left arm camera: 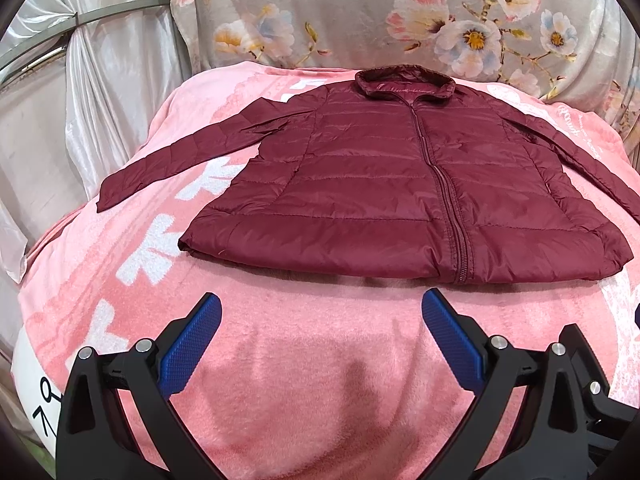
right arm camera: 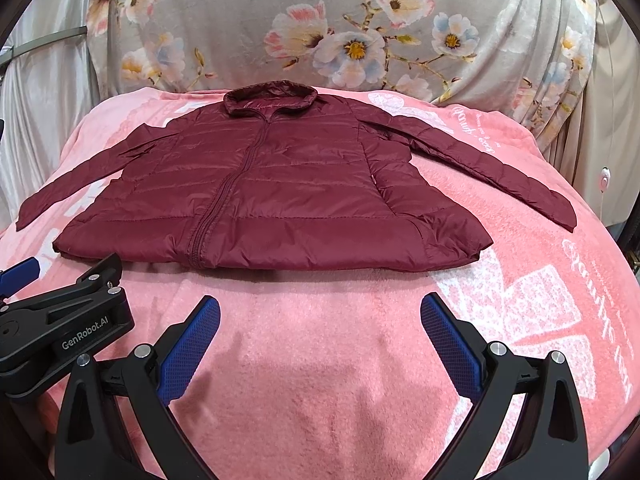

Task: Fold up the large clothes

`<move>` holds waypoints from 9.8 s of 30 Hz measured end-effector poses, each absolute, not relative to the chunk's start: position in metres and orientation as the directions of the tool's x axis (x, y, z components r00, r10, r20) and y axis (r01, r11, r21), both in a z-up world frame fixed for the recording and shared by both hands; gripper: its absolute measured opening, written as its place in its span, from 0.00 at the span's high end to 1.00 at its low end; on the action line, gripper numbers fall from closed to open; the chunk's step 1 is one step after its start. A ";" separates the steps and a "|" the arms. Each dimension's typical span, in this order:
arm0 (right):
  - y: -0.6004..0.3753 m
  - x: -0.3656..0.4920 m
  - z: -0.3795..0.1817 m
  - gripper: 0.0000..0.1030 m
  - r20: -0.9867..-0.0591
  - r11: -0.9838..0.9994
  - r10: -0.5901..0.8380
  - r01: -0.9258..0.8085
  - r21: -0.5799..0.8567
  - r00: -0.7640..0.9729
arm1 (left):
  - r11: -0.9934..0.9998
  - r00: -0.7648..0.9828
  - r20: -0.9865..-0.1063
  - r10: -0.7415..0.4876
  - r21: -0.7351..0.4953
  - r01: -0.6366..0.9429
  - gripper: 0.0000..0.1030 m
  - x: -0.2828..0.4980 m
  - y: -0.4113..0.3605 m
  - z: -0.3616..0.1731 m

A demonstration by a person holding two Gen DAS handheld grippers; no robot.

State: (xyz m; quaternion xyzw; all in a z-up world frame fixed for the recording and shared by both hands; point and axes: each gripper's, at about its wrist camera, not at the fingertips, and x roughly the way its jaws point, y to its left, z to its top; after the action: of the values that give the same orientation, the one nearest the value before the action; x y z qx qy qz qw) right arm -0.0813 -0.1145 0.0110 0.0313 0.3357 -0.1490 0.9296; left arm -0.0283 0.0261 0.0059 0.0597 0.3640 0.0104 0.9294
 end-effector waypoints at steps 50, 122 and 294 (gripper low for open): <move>-0.510 -0.033 -0.027 0.06 -0.736 0.510 -0.366 0.784 0.353 0.570 | 0.985 0.688 -0.719 0.098 0.171 0.038 0.05 0.118 -0.015 -0.001; -0.388 0.236 -0.007 0.92 -0.604 0.768 0.101 0.324 0.552 0.791 | 0.971 0.541 -0.821 -0.180 -0.235 -0.033 0.92 0.326 0.064 -0.039; -0.293 0.272 0.082 0.95 -0.591 0.957 0.039 0.140 0.253 0.806 | 0.984 0.605 -0.791 -0.094 -0.166 -0.064 0.20 0.311 0.111 -0.006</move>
State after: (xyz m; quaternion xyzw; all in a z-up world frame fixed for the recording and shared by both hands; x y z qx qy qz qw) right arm 0.2720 -0.2931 0.0822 0.1438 0.3106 -0.0270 0.9392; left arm 0.3112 0.1106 -0.0059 -0.0890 0.4443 -0.0082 0.8914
